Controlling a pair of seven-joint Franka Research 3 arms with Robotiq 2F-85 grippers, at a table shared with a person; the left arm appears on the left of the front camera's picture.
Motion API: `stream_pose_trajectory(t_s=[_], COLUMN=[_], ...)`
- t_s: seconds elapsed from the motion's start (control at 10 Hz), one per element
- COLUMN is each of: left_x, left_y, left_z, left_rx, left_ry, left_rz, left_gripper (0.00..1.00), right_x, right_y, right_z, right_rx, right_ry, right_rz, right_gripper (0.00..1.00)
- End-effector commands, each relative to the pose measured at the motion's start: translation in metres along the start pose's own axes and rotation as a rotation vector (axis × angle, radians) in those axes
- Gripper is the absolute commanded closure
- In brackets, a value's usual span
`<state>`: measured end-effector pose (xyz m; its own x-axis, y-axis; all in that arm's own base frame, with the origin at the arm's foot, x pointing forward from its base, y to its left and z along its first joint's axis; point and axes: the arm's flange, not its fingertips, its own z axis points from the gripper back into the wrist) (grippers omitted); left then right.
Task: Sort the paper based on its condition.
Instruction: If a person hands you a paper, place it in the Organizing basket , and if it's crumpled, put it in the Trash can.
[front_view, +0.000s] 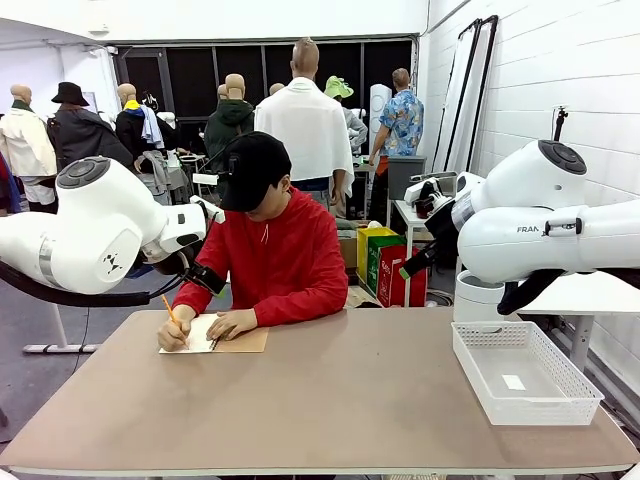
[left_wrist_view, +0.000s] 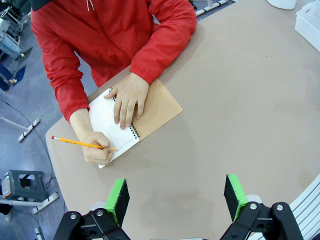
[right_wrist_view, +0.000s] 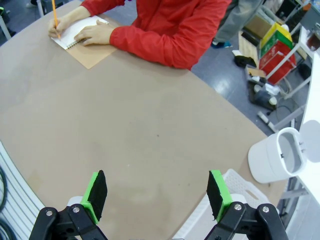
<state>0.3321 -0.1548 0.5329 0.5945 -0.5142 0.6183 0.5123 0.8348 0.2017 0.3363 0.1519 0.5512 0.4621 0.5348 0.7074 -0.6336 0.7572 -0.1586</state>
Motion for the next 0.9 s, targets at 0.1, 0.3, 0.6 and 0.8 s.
stream_pose_trajectory(t_s=[0.1, 0.3, 0.6, 0.8], left_x=[-0.0001, -0.0001, -0.0001, -0.0001], left_y=[0.0001, 0.0001, 0.0001, 0.0001], left_z=[0.0004, 0.0004, 0.0004, 0.0004], left_rx=[0.001, 0.001, 0.001, 0.001], left_ry=[0.001, 0.001, 0.001, 0.001], left_rz=[0.0, 0.0, 0.0, 0.0], left_gripper=[0.0, 0.0, 0.0, 0.0], right_x=[-0.0011, -0.0011, -0.0011, -0.0011], right_y=[-0.0005, -0.0005, -0.0005, -0.0005], right_z=[0.0, 0.0, 0.0, 0.0], right_rx=[0.004, 0.004, 0.004, 0.004], right_ry=[0.002, 0.002, 0.002, 0.002], right_rz=[-0.002, -0.002, -0.002, -0.002], right_gripper=[0.0, 0.0, 0.0, 0.0])
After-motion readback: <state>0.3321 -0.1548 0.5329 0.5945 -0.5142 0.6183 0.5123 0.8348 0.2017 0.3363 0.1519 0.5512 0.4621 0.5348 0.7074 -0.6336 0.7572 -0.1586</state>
